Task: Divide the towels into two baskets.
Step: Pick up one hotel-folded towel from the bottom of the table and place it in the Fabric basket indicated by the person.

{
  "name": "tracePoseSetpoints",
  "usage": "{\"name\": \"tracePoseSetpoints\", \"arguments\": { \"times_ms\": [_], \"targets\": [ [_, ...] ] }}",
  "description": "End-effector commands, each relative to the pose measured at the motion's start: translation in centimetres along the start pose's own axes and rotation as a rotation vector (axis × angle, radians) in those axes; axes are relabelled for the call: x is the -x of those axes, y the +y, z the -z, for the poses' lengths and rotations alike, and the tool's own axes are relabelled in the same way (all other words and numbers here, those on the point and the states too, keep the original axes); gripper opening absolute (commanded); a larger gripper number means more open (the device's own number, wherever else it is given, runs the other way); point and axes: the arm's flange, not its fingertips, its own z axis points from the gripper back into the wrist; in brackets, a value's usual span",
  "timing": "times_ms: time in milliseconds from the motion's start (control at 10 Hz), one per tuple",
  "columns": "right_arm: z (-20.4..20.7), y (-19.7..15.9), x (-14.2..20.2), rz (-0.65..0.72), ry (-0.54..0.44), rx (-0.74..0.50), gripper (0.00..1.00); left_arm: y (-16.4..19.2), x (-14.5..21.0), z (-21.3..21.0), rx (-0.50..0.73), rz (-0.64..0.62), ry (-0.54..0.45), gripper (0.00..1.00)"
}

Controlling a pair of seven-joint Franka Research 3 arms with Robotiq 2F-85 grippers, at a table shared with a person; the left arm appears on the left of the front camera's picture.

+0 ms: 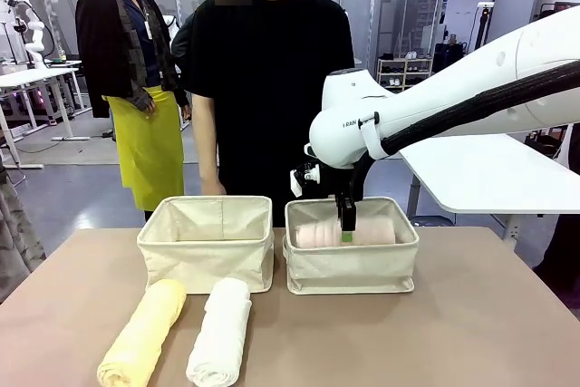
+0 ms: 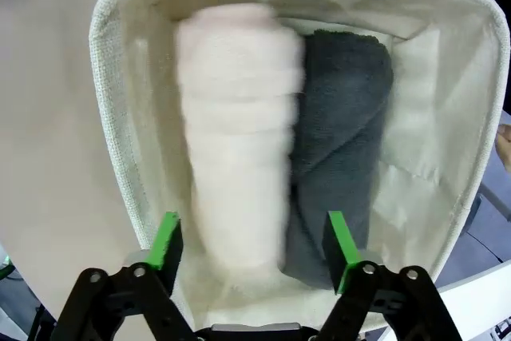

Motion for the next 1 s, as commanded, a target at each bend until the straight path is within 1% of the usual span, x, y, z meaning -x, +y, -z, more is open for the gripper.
{"name": "tracePoseSetpoints", "arguments": {
  "times_ms": [0, 200, 300, 400, 900],
  "targets": [
    [-0.3, 0.1, 0.2, 0.009, 0.005, 0.018, 1.00, -0.1, -0.1, -0.3, 0.023, 0.016, -0.013, 1.00],
    [-0.7, 0.4, 0.6, 0.018, -0.013, 0.027, 1.00, -0.1, -0.1, -0.3, 0.023, 0.016, -0.013, 1.00],
    [-1.1, 0.9, 1.3, 0.140, 0.058, 0.099, 1.00, -0.1, -0.1, -0.3, 0.023, 0.016, -0.013, 1.00],
    [-0.3, -0.2, 0.3, 0.006, -0.004, 0.008, 1.00, -0.1, -0.1, -0.3, 0.023, 0.016, -0.013, 1.00],
    [-0.3, -0.2, 0.3, 0.006, -0.004, 0.008, 1.00, -0.1, -0.1, -0.3, 0.023, 0.016, -0.013, 1.00]
  ]
}}
